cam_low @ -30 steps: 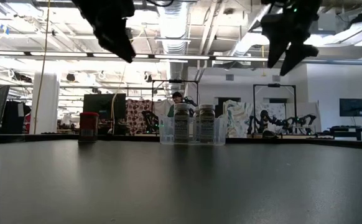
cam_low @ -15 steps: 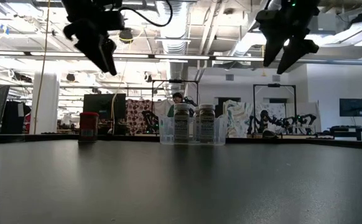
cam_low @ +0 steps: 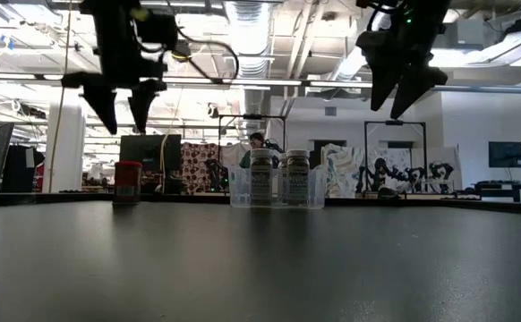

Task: Sort spices by type
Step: Put the red spice bottle into the white bin

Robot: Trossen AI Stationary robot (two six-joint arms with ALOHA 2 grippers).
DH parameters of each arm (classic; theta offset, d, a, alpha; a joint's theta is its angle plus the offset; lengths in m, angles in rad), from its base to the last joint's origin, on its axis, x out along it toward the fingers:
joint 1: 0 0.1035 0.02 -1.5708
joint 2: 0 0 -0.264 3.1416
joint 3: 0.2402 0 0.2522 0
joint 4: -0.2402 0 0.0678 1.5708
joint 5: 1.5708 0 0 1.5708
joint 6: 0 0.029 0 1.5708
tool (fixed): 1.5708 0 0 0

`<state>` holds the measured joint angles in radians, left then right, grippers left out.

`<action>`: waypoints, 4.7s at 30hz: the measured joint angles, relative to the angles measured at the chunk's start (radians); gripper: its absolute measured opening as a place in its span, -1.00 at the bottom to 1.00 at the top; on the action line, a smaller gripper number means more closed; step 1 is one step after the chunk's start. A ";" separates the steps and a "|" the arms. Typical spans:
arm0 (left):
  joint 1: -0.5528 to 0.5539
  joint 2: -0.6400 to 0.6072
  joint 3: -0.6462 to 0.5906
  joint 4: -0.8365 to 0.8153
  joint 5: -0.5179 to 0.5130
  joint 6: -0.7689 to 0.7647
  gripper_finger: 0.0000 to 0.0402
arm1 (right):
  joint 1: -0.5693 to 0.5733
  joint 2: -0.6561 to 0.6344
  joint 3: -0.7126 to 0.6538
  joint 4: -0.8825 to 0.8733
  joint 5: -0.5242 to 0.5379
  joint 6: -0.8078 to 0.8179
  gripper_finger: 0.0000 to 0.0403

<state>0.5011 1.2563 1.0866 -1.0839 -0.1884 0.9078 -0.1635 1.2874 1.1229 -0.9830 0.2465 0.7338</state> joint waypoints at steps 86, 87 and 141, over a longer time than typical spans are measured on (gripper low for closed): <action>-0.270 0.235 0.032 -0.028 -0.161 -0.182 0.01 | 0.000 0.002 0.000 0.071 -0.001 -0.052 0.39; -0.295 0.235 0.049 -0.040 -0.157 -0.233 0.01 | 0.000 0.002 0.000 0.070 -0.001 -0.062 0.39; -0.549 0.234 0.332 -0.180 -0.152 -0.939 0.71 | 0.030 -0.004 0.001 0.056 -0.037 -0.111 0.39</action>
<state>-0.0483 1.4902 1.4181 -1.2644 -0.3400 -0.0307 -0.1333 1.2831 1.1236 -0.9268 0.2093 0.6230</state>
